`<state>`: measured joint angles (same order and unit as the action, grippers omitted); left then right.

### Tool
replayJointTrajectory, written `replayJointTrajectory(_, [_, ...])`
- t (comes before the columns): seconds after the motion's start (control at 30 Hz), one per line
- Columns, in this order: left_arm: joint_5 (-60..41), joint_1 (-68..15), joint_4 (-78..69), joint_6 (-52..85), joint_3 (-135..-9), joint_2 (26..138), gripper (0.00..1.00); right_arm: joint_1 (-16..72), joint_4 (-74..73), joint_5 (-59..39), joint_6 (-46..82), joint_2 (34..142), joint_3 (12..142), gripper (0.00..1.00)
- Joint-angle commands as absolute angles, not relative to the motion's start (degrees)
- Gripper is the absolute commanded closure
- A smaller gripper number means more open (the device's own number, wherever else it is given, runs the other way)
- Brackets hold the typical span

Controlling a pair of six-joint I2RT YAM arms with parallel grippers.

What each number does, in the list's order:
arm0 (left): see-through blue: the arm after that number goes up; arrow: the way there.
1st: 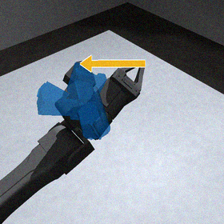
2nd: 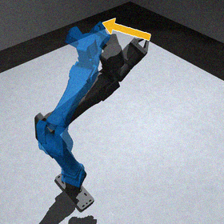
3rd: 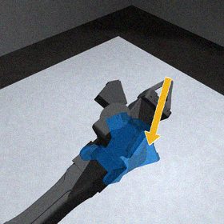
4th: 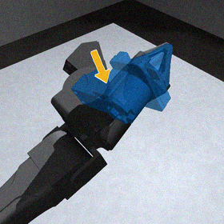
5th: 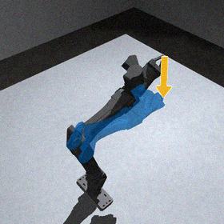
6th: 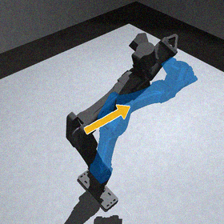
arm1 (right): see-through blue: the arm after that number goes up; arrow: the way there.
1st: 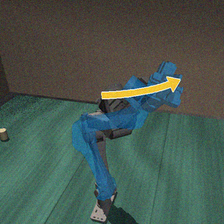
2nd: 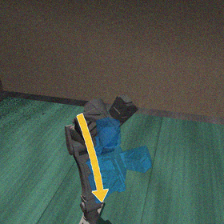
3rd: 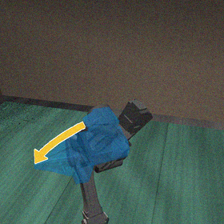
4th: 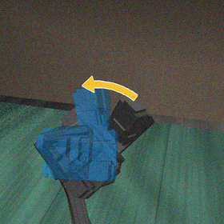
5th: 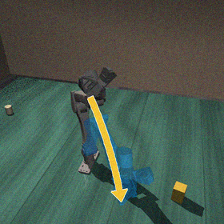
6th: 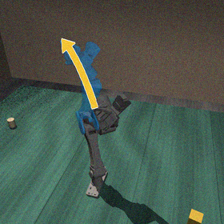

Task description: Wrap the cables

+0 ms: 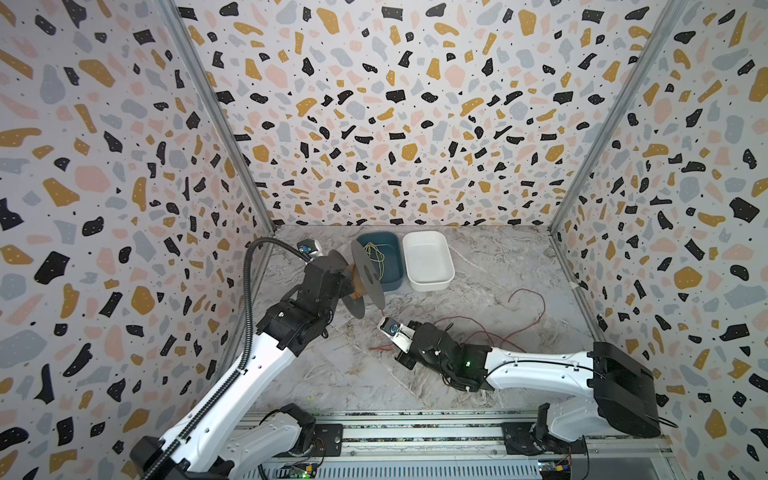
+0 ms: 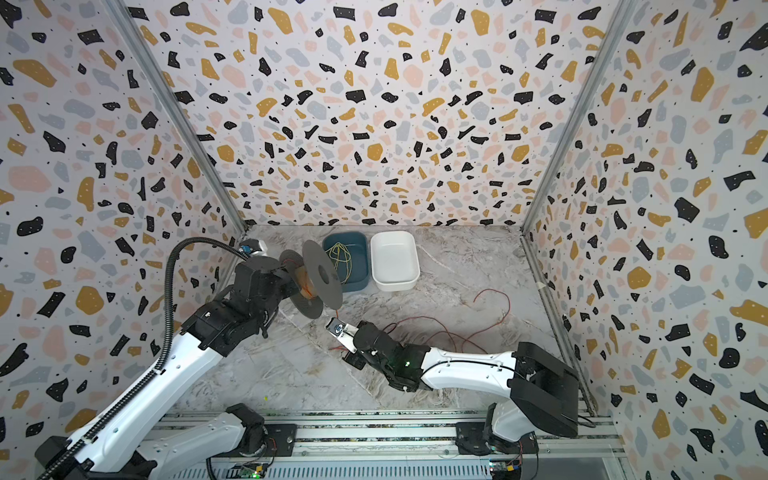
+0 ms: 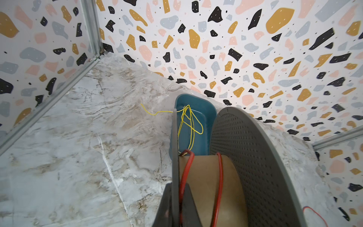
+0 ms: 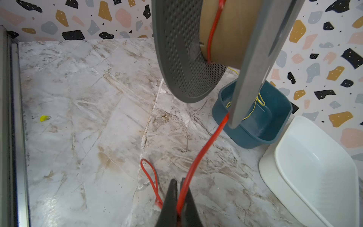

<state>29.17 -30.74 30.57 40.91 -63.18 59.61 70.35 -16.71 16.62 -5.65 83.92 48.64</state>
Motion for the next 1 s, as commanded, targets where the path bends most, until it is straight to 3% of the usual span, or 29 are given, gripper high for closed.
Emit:
replayJointTrajectory(0.0, [38.96,-32.93,27.46,40.20,-66.31,60.43,1.00,71.11,-15.21,21.28,-5.83,83.48,51.90,1.00])
replayJointTrajectory(0.23, [41.06,-36.33,31.27,40.58,-65.82,61.02,1.00,71.24,-17.74,33.24,-1.55,82.80,52.75,1.00])
replayJointTrajectory(0.43, [38.12,-38.56,32.87,39.89,-65.57,61.89,1.00,71.22,-21.05,37.09,-0.72,83.81,53.86,0.99])
replayJointTrajectory(0.97, [34.41,-39.81,37.26,34.25,-67.22,65.23,1.00,71.12,-30.50,36.42,-5.63,82.99,53.65,0.87])
